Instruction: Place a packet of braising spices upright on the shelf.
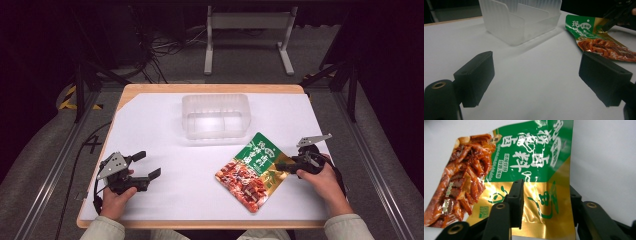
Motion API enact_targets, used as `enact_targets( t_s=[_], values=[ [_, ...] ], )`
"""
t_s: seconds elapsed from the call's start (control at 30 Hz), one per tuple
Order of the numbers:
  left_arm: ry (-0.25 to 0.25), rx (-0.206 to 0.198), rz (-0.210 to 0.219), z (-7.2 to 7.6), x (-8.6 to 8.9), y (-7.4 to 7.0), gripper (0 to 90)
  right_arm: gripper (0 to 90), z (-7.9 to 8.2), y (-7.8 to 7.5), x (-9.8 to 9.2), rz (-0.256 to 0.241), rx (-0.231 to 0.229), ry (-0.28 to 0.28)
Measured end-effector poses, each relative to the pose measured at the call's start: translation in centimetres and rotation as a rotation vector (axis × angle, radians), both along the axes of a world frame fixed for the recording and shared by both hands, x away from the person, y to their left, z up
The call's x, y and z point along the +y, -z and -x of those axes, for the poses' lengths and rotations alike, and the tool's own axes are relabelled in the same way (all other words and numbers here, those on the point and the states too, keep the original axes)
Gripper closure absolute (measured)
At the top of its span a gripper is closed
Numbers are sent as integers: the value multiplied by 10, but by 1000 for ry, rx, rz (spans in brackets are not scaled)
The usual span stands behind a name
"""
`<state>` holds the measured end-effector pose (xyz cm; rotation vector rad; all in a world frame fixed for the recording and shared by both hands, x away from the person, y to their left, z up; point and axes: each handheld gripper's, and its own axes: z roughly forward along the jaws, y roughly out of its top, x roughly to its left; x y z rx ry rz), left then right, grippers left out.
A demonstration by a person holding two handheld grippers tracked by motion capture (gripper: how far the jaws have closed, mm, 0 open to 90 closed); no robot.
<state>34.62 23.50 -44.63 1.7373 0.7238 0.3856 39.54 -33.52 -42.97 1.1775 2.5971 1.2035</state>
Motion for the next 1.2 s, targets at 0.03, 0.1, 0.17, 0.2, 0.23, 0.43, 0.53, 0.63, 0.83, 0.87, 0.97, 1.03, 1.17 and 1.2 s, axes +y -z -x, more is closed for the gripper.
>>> enact_targets(
  t_s=[0.03, 0.1, 0.17, 0.2, 0.23, 0.43, 0.53, 0.63, 0.83, 0.87, 0.97, 1.03, 1.17, 1.2],
  values=[
    [0, 0, 0, 0, 0, 0, 139, 610, 0, 0, 0, 0, 0, 0],
    [0, 0, 0, 0, 0, 0, 138, 652, 0, 3, 2, 23, 6, -4],
    [0, -3, -5, 0, 0, 0, 139, 727, 1, 4, 3, 36, -2, 8],
    [-2, -2, -4, 0, 0, 0, 139, 772, 1, 4, 3, 41, -3, 15],
    [-1, -2, -3, 0, 0, 0, 139, 811, 1, 5, 3, 48, -6, 22],
    [-2, -3, -4, 0, 0, 0, 140, 894, 2, 2, 2, 48, -8, 43],
    [-3, -2, -4, 0, 0, 0, 140, 895, 3, -2, 1, 29, -10, 43],
    [-1, -1, -5, 0, 0, 0, 140, 896, 4, -6, -2, 2, -8, 43],
    [-3, -3, -4, 0, 0, 0, 141, 897, 8, -18, -5, -44, -21, 39],
    [-2, -2, -7, 0, 0, 0, 141, 897, 11, -25, -5, -53, -30, 34],
    [-1, 0, -8, 0, 0, 0, 141, 897, 15, -33, -4, -68, -36, 30],
    [-5, 0, -1, 1, 0, -1, 141, 897, 17, -37, -4, -79, -38, 27],
    [-7, 2, -4, 1, 0, 0, 140, 897, 20, -45, -3, -99, -49, 16],
    [-8, 2, -5, 1, 0, 0, 141, 897, 21, -47, -3, -103, -51, 13]
  ],
)
